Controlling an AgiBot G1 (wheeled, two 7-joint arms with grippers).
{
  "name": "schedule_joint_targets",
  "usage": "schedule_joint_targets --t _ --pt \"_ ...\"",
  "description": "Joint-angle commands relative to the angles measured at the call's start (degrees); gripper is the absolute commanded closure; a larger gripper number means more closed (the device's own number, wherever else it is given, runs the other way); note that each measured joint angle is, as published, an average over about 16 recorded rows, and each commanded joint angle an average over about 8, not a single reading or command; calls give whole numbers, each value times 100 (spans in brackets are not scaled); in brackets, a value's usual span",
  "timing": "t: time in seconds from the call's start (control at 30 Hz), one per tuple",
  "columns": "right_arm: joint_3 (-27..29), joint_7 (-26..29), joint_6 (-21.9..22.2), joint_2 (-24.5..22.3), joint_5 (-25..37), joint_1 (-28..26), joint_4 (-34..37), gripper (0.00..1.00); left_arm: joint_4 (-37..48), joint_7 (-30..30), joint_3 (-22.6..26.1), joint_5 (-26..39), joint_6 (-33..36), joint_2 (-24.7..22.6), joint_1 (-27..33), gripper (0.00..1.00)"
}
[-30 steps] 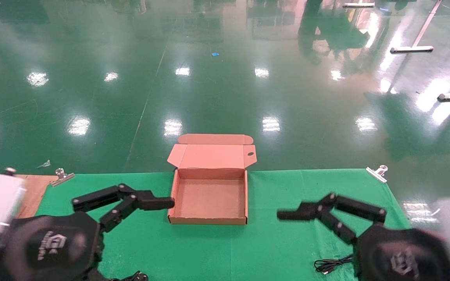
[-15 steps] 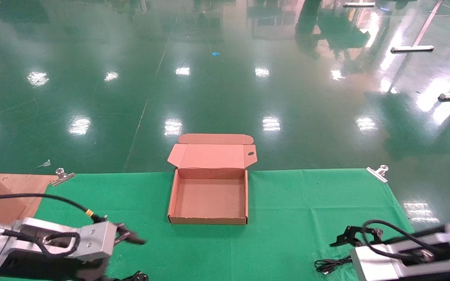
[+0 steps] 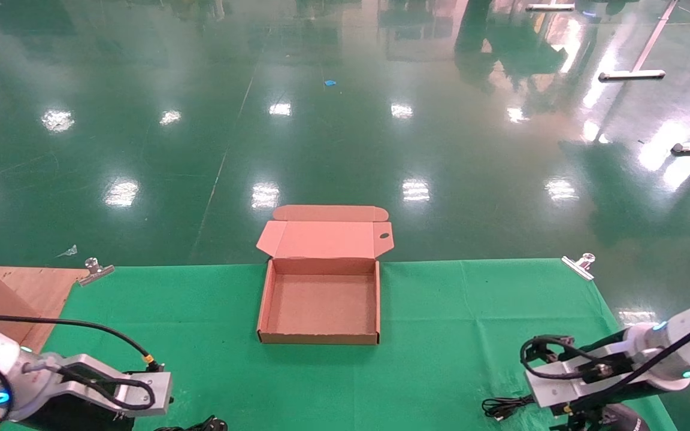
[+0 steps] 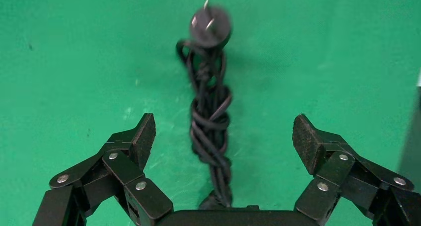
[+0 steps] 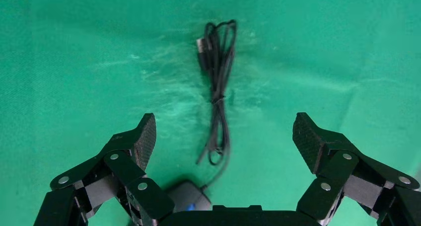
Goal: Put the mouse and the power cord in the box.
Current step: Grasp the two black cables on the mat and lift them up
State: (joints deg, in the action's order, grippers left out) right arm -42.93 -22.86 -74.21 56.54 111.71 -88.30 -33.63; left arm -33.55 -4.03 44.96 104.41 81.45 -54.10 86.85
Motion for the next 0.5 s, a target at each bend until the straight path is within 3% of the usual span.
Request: schedule_joint_targets --t 0.03,0.23,0.5 --pt "-28 -295 184 175 39 -38 511 0 289 -71 78 169 -183 -148 17 0" --pt "-17 -918 884 538 67 -136 1604 0 1054 -340 162 336 -489 -485 136 0" --pt "35 -1295 1996 870 82 -148 2405 0 1852 -735 213 417 -720 -759 236 0"
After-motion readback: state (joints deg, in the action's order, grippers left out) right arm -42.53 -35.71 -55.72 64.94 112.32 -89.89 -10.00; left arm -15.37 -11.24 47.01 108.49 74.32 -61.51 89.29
